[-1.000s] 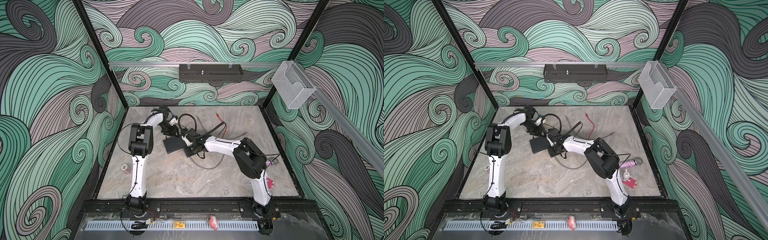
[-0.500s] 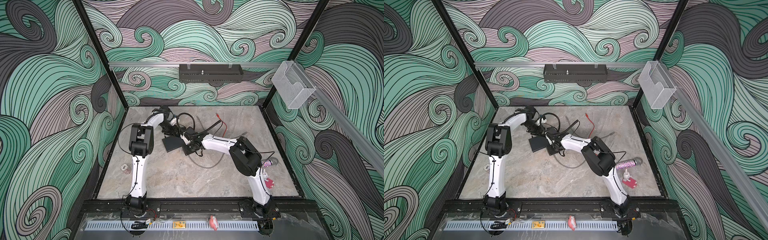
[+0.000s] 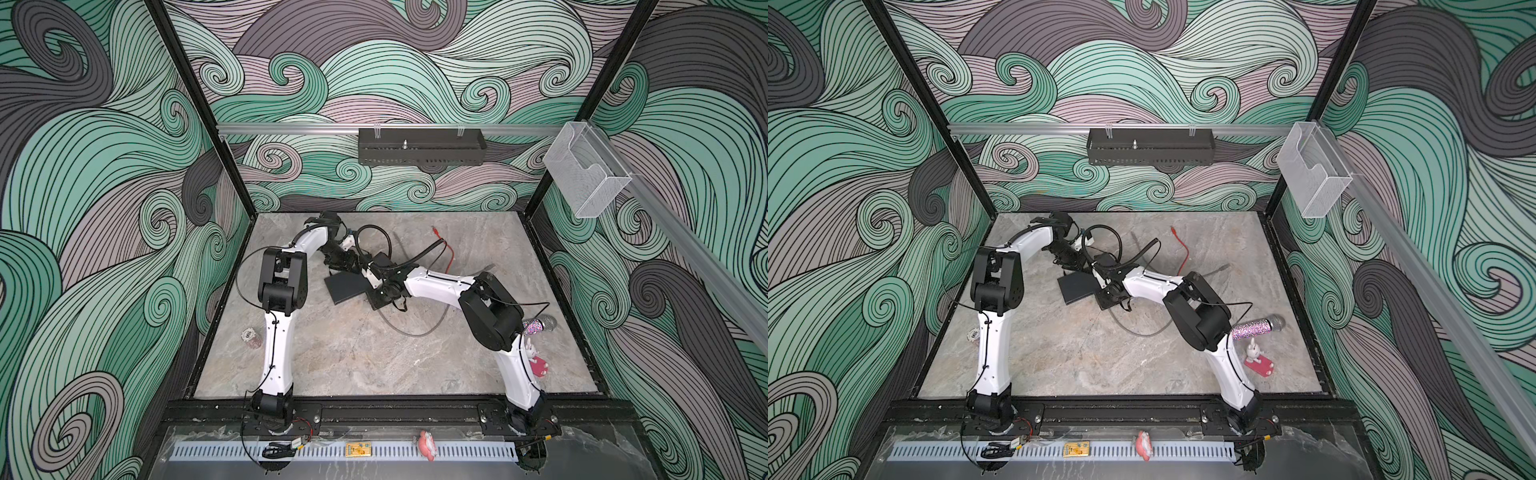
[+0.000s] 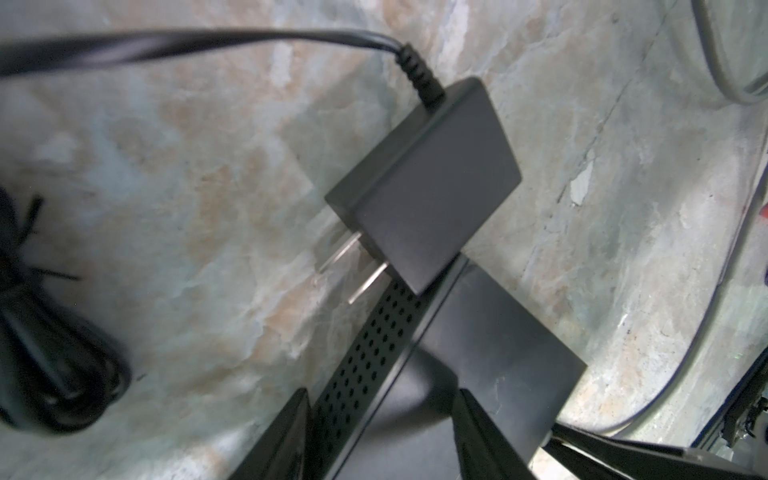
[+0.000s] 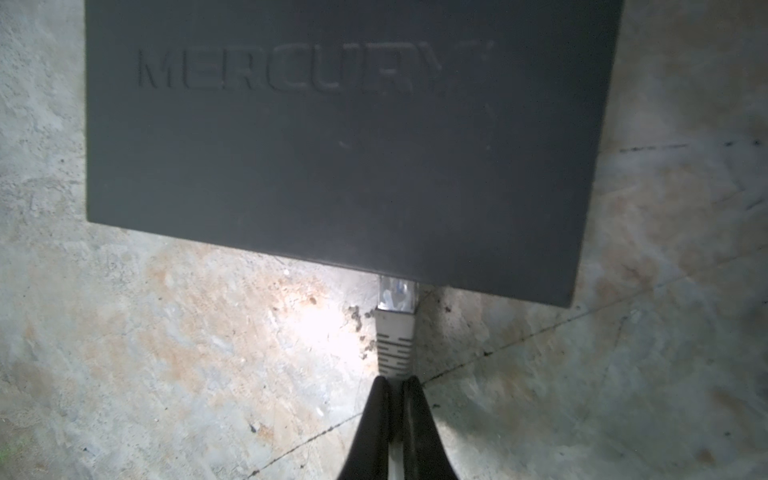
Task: Insert the plug into the switch port
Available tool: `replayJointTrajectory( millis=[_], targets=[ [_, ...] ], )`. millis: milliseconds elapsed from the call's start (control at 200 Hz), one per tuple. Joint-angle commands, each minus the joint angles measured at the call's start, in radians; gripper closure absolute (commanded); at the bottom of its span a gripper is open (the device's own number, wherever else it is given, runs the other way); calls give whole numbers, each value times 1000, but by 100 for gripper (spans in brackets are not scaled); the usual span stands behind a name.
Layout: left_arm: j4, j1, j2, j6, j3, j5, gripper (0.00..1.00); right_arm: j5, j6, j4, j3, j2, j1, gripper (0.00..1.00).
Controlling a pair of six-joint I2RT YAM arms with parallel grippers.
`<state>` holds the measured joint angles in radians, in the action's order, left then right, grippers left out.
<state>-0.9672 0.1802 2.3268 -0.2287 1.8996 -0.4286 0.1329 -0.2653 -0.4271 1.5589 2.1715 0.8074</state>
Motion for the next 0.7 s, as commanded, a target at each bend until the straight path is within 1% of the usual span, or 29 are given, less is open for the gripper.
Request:
replayJointTrajectory(
  millis=[0, 255, 695],
  targets=[
    [-50, 25, 22, -12, -24, -3, 46, -33, 6, 38, 19, -26, -27, 91],
    [-53, 36, 28, -13, -13, -6, 46, -13, -5, 36, 58, -13, -20, 91],
    [-60, 40, 32, -22, -5, -13, 47, -41, 38, 3, 92, -1, -22, 91]
  ],
)
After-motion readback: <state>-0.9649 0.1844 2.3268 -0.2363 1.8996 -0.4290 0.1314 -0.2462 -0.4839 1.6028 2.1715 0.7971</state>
